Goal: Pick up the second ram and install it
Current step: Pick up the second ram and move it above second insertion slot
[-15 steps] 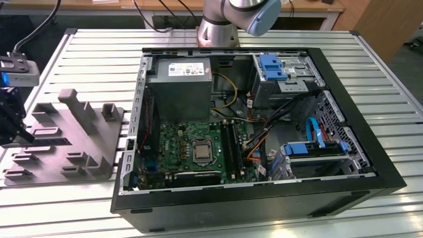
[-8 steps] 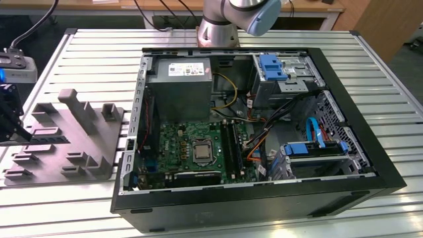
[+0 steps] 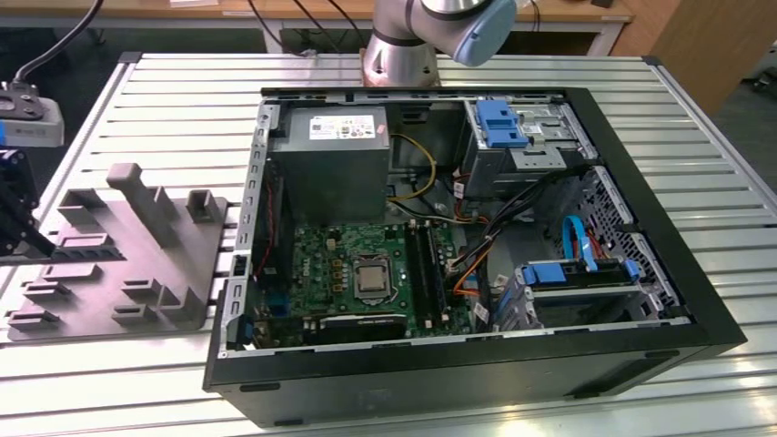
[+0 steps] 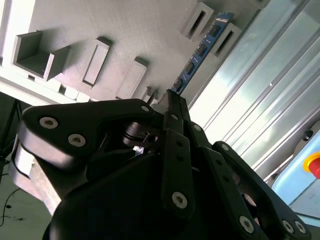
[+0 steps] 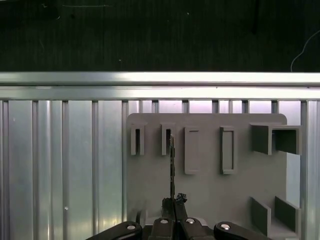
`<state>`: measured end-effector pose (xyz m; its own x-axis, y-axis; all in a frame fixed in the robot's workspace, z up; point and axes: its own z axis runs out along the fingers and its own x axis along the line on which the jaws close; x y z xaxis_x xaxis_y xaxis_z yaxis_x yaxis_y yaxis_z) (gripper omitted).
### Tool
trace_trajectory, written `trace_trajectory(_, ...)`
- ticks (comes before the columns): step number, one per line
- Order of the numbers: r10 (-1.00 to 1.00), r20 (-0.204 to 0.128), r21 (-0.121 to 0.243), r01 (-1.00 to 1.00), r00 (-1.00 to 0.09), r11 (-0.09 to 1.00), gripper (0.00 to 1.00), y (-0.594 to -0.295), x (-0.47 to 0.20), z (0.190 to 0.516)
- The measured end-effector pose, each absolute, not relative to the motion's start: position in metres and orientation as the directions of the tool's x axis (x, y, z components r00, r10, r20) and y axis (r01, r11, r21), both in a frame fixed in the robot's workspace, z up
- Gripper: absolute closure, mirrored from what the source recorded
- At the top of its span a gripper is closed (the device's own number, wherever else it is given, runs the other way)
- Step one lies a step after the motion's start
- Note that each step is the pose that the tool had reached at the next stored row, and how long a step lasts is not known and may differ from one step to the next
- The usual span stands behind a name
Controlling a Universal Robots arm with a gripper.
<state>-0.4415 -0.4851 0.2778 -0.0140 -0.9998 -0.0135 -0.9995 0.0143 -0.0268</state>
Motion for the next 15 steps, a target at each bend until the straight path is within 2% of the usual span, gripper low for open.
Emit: trace_trajectory(15,-1.000,-0.011,-0.027,-1.000,-0.014,0.014,0.89,-0.485,-0.441,0.298)
